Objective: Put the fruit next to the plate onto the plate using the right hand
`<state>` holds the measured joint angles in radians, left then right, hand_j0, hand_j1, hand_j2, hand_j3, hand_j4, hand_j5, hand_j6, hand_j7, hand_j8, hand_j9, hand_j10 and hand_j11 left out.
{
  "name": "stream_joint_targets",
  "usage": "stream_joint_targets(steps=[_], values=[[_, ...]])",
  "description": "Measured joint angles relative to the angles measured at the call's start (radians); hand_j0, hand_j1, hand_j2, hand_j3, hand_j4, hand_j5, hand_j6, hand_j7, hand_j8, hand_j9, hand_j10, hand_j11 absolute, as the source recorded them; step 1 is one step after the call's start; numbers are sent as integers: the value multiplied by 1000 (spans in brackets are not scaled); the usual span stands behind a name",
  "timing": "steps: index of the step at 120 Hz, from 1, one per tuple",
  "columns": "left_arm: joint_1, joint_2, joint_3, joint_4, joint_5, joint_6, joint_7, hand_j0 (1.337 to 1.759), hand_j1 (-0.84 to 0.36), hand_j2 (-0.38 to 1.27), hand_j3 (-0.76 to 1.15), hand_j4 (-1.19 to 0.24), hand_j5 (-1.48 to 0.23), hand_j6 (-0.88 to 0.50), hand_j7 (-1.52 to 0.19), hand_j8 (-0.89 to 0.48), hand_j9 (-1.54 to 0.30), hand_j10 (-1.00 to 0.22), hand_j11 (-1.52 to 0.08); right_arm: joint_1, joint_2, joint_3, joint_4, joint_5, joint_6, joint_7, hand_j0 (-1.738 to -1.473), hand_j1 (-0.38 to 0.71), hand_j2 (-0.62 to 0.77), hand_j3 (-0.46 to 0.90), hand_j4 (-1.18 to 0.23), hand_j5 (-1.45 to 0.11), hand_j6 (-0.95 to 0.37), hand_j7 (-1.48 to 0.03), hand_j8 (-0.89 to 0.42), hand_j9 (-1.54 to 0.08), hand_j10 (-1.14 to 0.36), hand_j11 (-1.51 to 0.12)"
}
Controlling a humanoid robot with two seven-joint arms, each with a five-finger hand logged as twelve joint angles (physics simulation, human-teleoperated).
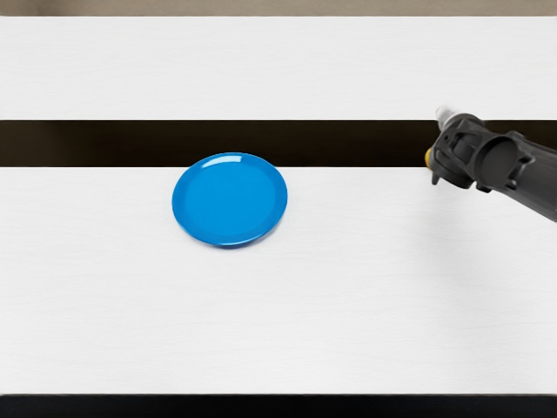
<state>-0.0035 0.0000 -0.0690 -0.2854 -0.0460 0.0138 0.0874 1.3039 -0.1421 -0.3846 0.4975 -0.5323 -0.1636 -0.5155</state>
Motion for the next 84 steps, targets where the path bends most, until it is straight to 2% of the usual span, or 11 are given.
stream_joint_targets(steps=[34, 65, 84], values=[[0, 0, 0, 0, 0, 0, 0, 1658, 344, 1, 0, -4, -5, -4, -5, -4, -5, -4, -5, -38, 1, 42, -66, 0, 23, 34, -1658, -125, -36, 0, -190, -244, -191, -244, -191, -244, -190, -244], [0, 0, 0, 0, 0, 0, 0, 1658, 344, 1, 0, -4, -5, -4, -5, -4, -5, -4, -5, -61, 9, 63, -75, 0, 25, 51, -1658, -87, -42, 0, -222, -286, -224, -286, -223, -286, -222, -286], [-1, 0, 0, 0, 0, 0, 0, 1658, 344, 1, 0, -4, -5, -4, -5, -4, -5, -4, -5, -63, 9, 76, -76, 0, 26, 58, -1658, -21, -53, 0, -277, -357, -278, -356, -277, -357, -276, -357]])
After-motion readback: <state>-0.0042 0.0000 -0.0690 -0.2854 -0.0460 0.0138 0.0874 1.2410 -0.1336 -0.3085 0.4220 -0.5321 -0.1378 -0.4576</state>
